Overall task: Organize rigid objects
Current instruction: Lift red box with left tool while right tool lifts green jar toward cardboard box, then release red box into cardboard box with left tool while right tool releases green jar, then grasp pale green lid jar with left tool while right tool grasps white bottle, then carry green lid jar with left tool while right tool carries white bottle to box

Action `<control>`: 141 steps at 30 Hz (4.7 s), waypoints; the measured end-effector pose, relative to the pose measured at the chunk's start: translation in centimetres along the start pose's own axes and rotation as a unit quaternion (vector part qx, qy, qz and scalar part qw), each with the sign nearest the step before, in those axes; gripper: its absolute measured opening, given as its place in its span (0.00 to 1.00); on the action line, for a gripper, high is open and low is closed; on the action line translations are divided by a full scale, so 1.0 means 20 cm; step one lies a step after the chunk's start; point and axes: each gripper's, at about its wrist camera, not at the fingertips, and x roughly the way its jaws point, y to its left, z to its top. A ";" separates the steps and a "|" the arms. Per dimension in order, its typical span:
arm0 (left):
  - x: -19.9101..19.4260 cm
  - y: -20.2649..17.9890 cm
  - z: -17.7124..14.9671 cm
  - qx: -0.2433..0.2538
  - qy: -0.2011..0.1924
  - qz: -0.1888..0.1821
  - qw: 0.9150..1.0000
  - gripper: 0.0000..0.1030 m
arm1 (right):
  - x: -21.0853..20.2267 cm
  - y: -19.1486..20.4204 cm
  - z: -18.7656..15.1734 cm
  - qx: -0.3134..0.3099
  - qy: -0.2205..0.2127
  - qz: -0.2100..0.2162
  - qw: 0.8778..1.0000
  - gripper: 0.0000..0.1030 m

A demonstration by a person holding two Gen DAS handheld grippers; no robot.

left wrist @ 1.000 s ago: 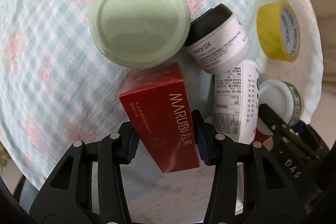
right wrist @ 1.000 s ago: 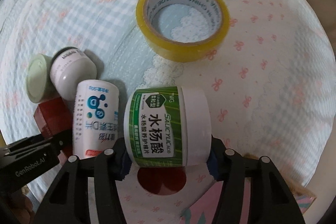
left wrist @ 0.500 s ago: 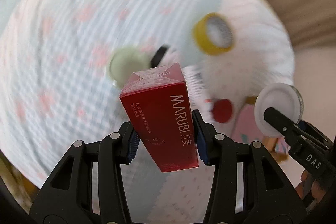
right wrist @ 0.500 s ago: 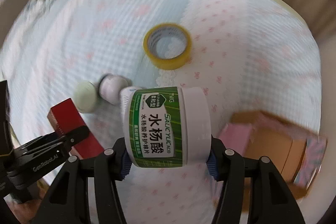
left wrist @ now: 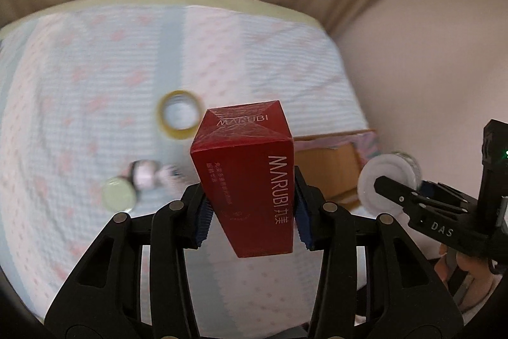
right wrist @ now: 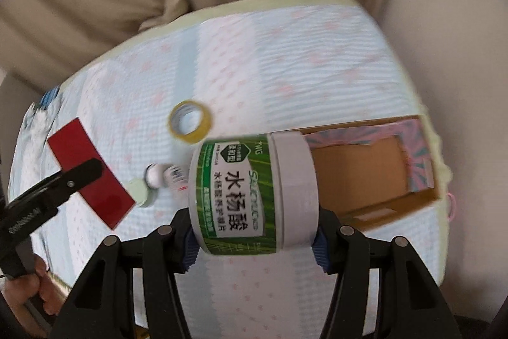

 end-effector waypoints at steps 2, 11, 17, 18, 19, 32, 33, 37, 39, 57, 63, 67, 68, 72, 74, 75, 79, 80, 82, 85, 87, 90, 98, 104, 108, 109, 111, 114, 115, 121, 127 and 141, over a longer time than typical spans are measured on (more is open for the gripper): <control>0.06 -0.11 0.01 0.004 0.009 -0.013 1.000 0.38 | -0.05 -0.14 0.00 0.017 0.000 -0.004 1.000 0.51; 0.58 -0.62 -0.04 -0.004 0.098 -0.033 0.995 0.38 | 0.00 -0.74 0.02 0.041 0.019 -0.046 0.998 0.51; 1.02 -0.77 -0.09 -0.012 0.160 -0.005 0.987 0.38 | 0.23 -1.03 0.05 0.037 0.055 -0.046 0.997 0.51; 1.09 -0.78 -0.10 -0.015 0.168 0.000 0.986 0.38 | 0.28 -1.06 0.05 0.033 0.060 -0.046 0.997 0.51; 1.17 -0.77 -0.10 -0.018 0.177 0.007 0.984 0.38 | 0.31 -1.08 0.05 0.031 0.064 -0.044 0.996 0.51; 1.58 -0.77 -0.13 0.003 0.241 0.091 0.966 0.37 | 0.75 -1.27 0.02 -0.006 0.121 -0.012 0.993 0.51; 1.59 -0.77 -0.13 0.012 0.243 0.096 0.965 0.40 | 0.76 -1.28 0.02 -0.005 0.120 -0.009 0.993 0.51; 1.55 -0.79 -0.11 0.050 0.221 0.128 0.966 1.00 | 0.78 -1.29 0.03 -0.001 0.112 0.003 0.994 0.90; 1.52 -0.77 -0.10 0.047 0.214 0.109 0.969 1.00 | 0.74 -1.32 0.04 0.016 0.103 0.029 0.994 1.00; 1.12 -0.67 -0.12 0.043 0.155 0.122 0.979 1.00 | 0.52 -1.28 -0.06 0.017 0.036 -0.009 0.999 1.00; 0.91 -0.68 -0.11 0.068 0.116 0.117 0.984 1.00 | 0.37 -1.22 -0.07 0.000 0.019 -0.027 0.999 1.00; 0.68 -0.64 -0.12 0.071 0.080 0.098 0.989 1.00 | 0.21 -1.14 -0.10 -0.017 0.002 -0.049 0.999 1.00; 0.63 -0.64 -0.13 0.074 0.071 0.095 0.990 1.00 | 0.17 -1.12 -0.11 -0.019 -0.002 -0.053 0.998 1.00; 0.38 -0.56 -0.17 0.087 0.033 0.089 0.992 1.00 | -0.06 -0.97 -0.18 -0.021 -0.038 -0.058 0.997 1.00; 0.25 -0.48 -0.19 0.086 0.016 0.087 0.992 1.00 | -0.17 -0.85 -0.23 -0.023 -0.057 -0.059 0.996 1.00; 0.17 -0.42 -0.21 0.084 0.008 0.088 0.993 1.00 | -0.21 -0.79 -0.25 -0.025 -0.062 -0.061 0.996 1.00; -0.05 -0.17 -0.28 0.080 -0.010 0.111 0.991 1.00 | -0.32 -0.54 -0.32 -0.024 -0.080 -0.052 0.995 1.00; -0.11 -0.09 -0.30 0.079 -0.013 0.117 0.990 1.00 | -0.33 -0.47 -0.33 -0.024 -0.084 -0.047 0.995 1.00; -0.20 0.06 -0.33 0.072 -0.019 0.123 0.990 1.00 | -0.34 -0.35 -0.35 -0.026 -0.089 -0.044 0.995 1.00; -0.32 0.30 -0.35 0.061 -0.026 0.123 0.990 1.00 | -0.32 -0.12 -0.40 -0.031 -0.092 -0.038 0.995 1.00; -0.36 0.42 -0.36 0.060 -0.025 0.122 0.990 1.00 | -0.30 0.02 -0.42 -0.032 -0.092 -0.034 0.995 1.00; -0.40 0.59 -0.36 0.072 -0.022 0.121 0.990 1.00 | -0.25 0.22 -0.45 -0.038 -0.092 -0.031 0.995 1.00; -0.25 0.90 -0.35 0.123 0.002 0.117 0.986 1.00 | 0.00 0.62 -0.50 -0.076 -0.067 -0.026 0.995 1.00; 0.07 1.06 -0.41 0.135 0.033 0.103 0.985 1.00 | 0.25 0.77 -0.46 -0.115 -0.052 -0.018 0.992 1.00; 0.31 1.14 -0.46 0.140 0.044 0.102 0.984 1.00 | 0.47 0.79 -0.43 -0.150 -0.038 -0.016 0.988 1.00; 0.37 1.15 -0.46 0.141 0.046 0.101 0.984 1.00 | 0.53 0.79 -0.42 -0.159 -0.033 -0.014 0.987 1.00; 0.49 1.18 -0.48 0.143 0.050 0.099 0.983 1.00 | 0.69 0.78 -0.40 -0.177 -0.019 -0.010 0.984 0.99; 0.67 1.22 -0.50 0.146 0.060 0.095 0.983 1.00 | 0.90 0.77 -0.38 -0.196 0.006 -0.013 0.980 0.93; 0.73 1.22 -0.50 0.148 0.061 0.092 0.983 1.00 | 0.97 0.77 -0.38 -0.202 0.015 -0.013 0.979 0.91; 0.94 1.23 -0.47 0.163 0.065 0.088 0.981 0.99 | 1.24 0.82 -0.34 -0.232 0.043 -0.006 0.972 0.89; 1.04 1.21 -0.46 0.176 0.069 0.078 0.979 0.85 | 1.45 0.87 -0.27 -0.255 0.074 0.008 0.964 0.75; 1.03 1.22 -0.43 0.177 0.062 0.075 0.980 0.68 | 1.52 0.88 -0.26 -0.262 0.094 0.009 0.961 0.48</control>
